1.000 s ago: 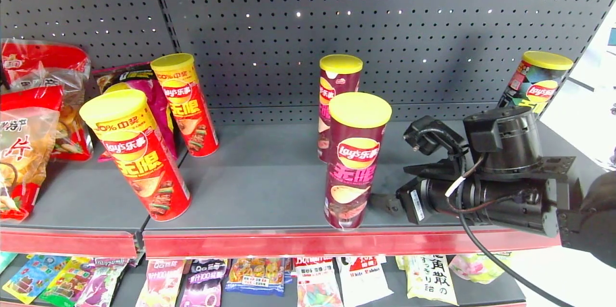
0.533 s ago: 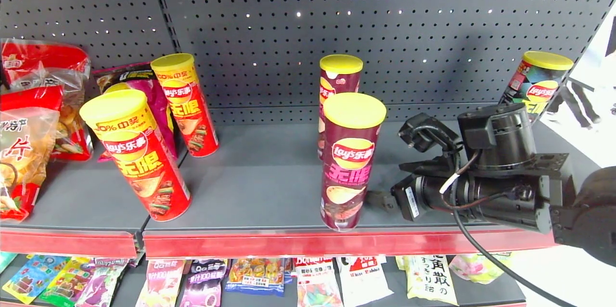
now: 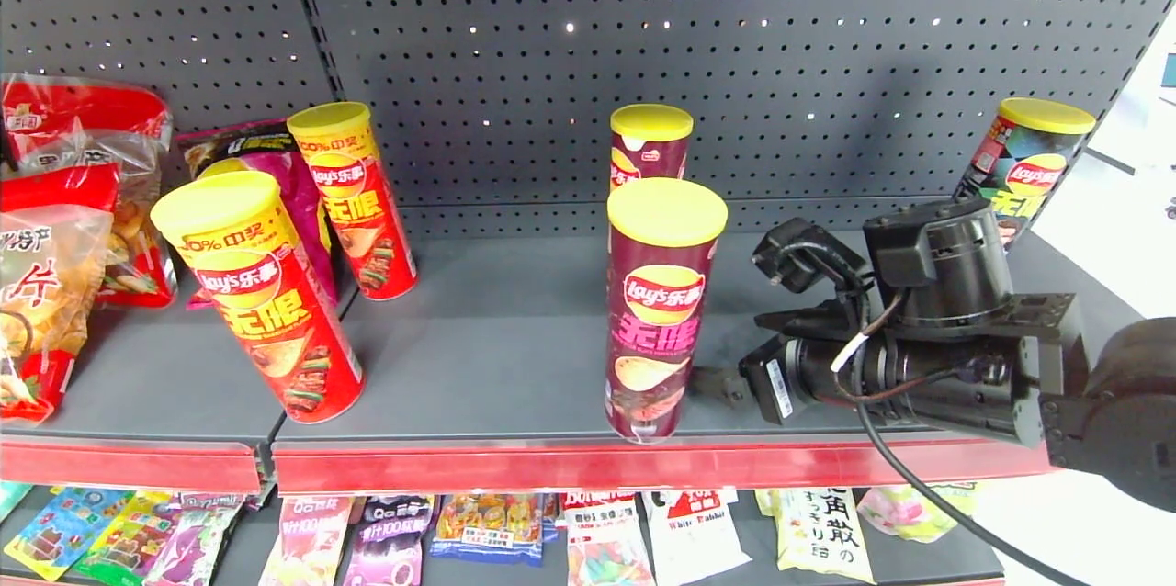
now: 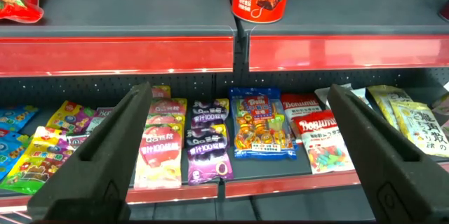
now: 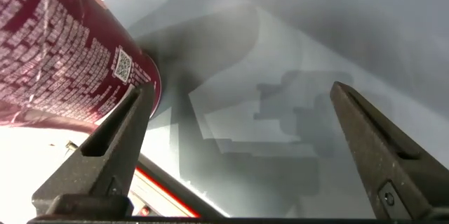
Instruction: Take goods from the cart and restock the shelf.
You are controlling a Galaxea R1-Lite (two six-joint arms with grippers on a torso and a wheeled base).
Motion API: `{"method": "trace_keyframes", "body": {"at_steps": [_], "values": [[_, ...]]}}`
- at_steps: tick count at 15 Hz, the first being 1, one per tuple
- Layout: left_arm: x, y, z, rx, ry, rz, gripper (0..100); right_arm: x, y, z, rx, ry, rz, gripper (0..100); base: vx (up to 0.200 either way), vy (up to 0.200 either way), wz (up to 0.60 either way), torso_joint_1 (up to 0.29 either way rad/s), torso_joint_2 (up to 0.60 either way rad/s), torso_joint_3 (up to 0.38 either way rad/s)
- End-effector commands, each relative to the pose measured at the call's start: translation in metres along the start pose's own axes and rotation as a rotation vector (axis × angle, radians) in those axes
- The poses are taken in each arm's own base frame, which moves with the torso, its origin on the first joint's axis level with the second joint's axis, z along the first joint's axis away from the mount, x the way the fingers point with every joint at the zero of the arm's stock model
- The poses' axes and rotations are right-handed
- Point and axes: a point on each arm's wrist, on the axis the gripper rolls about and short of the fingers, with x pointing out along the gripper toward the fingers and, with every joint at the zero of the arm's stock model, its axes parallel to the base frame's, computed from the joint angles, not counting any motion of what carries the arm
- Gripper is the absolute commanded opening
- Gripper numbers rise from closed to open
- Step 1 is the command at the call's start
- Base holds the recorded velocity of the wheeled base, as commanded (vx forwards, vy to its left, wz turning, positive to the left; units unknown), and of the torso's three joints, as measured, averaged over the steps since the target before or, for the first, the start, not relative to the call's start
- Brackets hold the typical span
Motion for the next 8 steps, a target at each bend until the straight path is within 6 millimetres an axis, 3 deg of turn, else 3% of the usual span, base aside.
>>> {"method": "trace_keyframes", "body": {"at_steps": [1, 8], "values": [[0.0001, 0.0000, 0.0000, 0.000, 0.001, 0.000, 100, 0.0006, 0.0009, 0.0006, -0.003, -0.001, 0.003, 100, 0.000, 0.000, 0.00, 0.000, 0.00, 0.000], [0.0001, 0.0000, 0.0000, 0.000, 0.001, 0.000, 100, 0.0018, 0.0014, 0.0013, -0.004, -0.002, 0.004, 100, 0.000, 0.000, 0.00, 0.000, 0.00, 0.000]]}}
